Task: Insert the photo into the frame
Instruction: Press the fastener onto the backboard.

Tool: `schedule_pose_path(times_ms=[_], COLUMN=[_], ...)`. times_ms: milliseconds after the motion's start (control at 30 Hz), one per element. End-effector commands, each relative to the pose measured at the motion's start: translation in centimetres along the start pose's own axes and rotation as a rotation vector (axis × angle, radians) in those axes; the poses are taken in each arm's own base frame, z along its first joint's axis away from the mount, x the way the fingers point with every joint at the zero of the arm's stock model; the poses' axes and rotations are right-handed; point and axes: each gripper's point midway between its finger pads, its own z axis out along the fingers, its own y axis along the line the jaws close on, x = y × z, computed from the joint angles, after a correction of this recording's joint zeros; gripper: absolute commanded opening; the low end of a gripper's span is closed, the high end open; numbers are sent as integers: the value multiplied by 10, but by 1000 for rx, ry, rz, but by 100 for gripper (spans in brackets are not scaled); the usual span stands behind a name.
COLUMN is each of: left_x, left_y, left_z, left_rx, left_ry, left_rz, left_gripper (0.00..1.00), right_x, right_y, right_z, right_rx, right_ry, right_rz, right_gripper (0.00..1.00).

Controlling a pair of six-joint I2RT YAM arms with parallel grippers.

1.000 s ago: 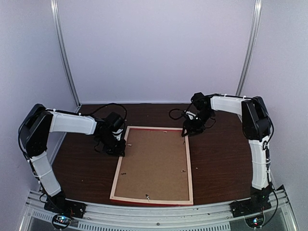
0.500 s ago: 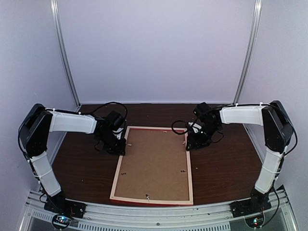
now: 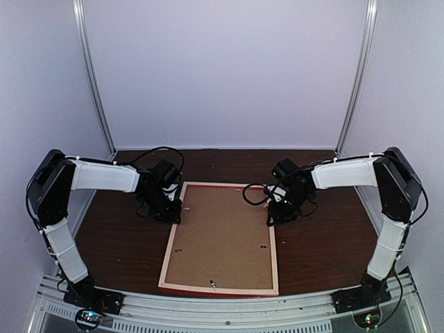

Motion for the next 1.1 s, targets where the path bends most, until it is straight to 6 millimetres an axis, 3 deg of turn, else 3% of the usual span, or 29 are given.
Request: schedule_pose_path(times_ms=[0, 233, 367, 533, 633, 767, 900, 1067], left_x=[-13, -7, -3, 0, 3, 5, 9, 12], left_y=[-12, -13, -14, -14, -10, -7, -1, 2], left_z=[-4, 4, 8, 11, 12, 11, 14, 18], left_rx=[34, 50, 67, 75, 62, 51, 22, 17], left_ry=[-36, -17, -14, -9, -8, -10, 0, 8], left_rz=[35, 30, 21, 20, 25, 32, 26, 3], left_gripper=[26, 25, 32, 52, 67, 79, 75, 54], right_x=[-16, -39, -58, -74, -72, -66, -59, -50], right_y=[-7, -19, -23, -18, -18, -18, -19, -20], right_z=[3, 6, 4, -5, -9, -15, -23, -32], right_rx=[66, 112, 120, 97, 97, 97, 98, 99], right_ry=[-34, -33, -44, -69, -79, -90, -106, -117], right_rz=[-8, -35, -58, -71, -69, -61, -52, -44], right_gripper=[32, 24, 22, 25, 28, 30, 33, 43])
